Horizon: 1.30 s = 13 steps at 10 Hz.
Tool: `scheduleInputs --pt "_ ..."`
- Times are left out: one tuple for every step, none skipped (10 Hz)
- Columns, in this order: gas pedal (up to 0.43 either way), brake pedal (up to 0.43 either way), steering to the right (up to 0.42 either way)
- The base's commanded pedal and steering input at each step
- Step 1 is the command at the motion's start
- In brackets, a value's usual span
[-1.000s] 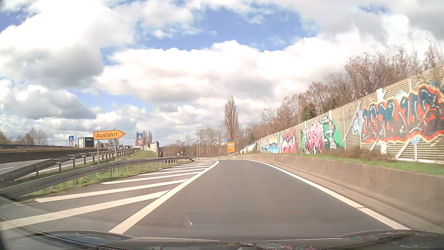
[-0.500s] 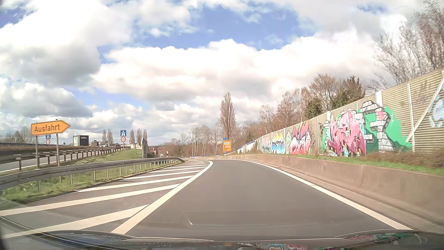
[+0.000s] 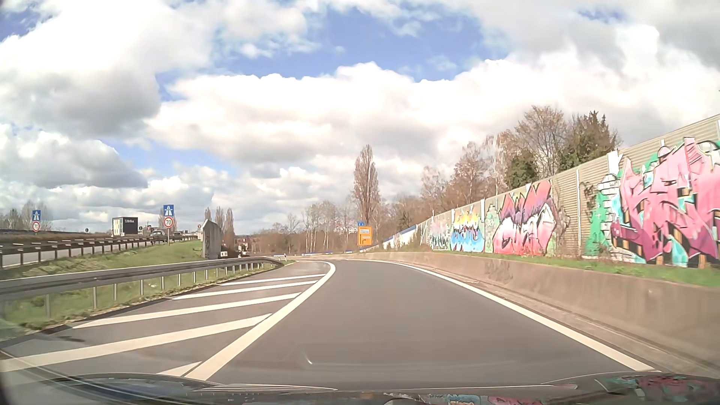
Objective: Follow the waypoints while adhering to traffic rules and regulations
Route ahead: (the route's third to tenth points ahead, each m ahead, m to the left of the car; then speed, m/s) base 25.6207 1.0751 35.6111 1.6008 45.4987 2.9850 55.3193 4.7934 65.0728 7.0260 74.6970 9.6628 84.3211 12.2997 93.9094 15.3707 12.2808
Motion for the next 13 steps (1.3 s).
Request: scheduleInputs --pt "0.299 0.000 -0.004" --pt "0.299 0.000 -0.004" --pt "0.287 0.000 -0.004" --pt "0.280 0.000 -0.002" --pt "0.268 0.000 -0.003" --pt "0.268 0.000 -0.003" --pt "0.260 0.000 -0.004" --pt "0.260 0.000 -0.006" --pt "0.260 0.000 -0.008" --pt "0.260 0.000 -0.011" --pt "0.240 0.000 -0.016" --pt "0.228 0.000 -0.019" --pt "0.220 0.000 -0.022"
